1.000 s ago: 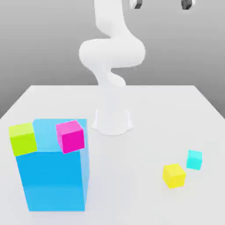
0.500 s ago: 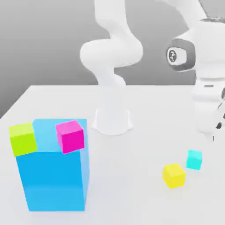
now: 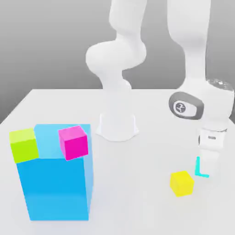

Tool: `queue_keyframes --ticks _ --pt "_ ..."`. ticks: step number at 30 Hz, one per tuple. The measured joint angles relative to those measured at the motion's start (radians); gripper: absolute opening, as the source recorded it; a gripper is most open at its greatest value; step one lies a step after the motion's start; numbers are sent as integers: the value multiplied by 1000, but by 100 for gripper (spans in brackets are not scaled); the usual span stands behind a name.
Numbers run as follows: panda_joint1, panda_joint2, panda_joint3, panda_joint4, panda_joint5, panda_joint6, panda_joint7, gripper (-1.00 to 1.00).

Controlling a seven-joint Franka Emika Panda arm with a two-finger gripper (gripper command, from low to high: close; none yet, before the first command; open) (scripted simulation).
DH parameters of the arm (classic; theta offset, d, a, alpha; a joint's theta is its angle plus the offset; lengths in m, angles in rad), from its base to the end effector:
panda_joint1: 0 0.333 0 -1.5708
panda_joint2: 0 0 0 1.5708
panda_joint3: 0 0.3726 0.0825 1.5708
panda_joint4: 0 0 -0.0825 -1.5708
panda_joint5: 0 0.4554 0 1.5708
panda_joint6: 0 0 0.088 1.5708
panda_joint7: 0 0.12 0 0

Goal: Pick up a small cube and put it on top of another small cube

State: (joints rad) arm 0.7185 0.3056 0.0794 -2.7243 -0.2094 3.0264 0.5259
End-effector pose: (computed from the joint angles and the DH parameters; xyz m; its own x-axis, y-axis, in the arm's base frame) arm 0.2723 0.3069 0.1005 0.8887 0.4586 -0.0001 0.4586 -0.8887 0.0001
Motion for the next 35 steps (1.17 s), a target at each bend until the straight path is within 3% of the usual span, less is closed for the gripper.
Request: queue_keyframes --ticks 4,9,14,24,28,31,32,35 --pt "-20 -46 25 -10 21 -36 -18 -100" --pt "-71 -215 81 -32 150 -180 -131 -100" --pt "-285 -316 -14 88 192 -389 -361 -100" --pt "-604 -467 -274 345 160 -789 -760 -100" --pt "-701 -510 -380 412 138 -905 -879 -100" --pt "-758 -474 -453 413 139 -875 -963 -100" --pt "-764 -459 -462 397 142 -844 -974 100" --pt "-764 -459 -462 397 142 -844 -974 100"
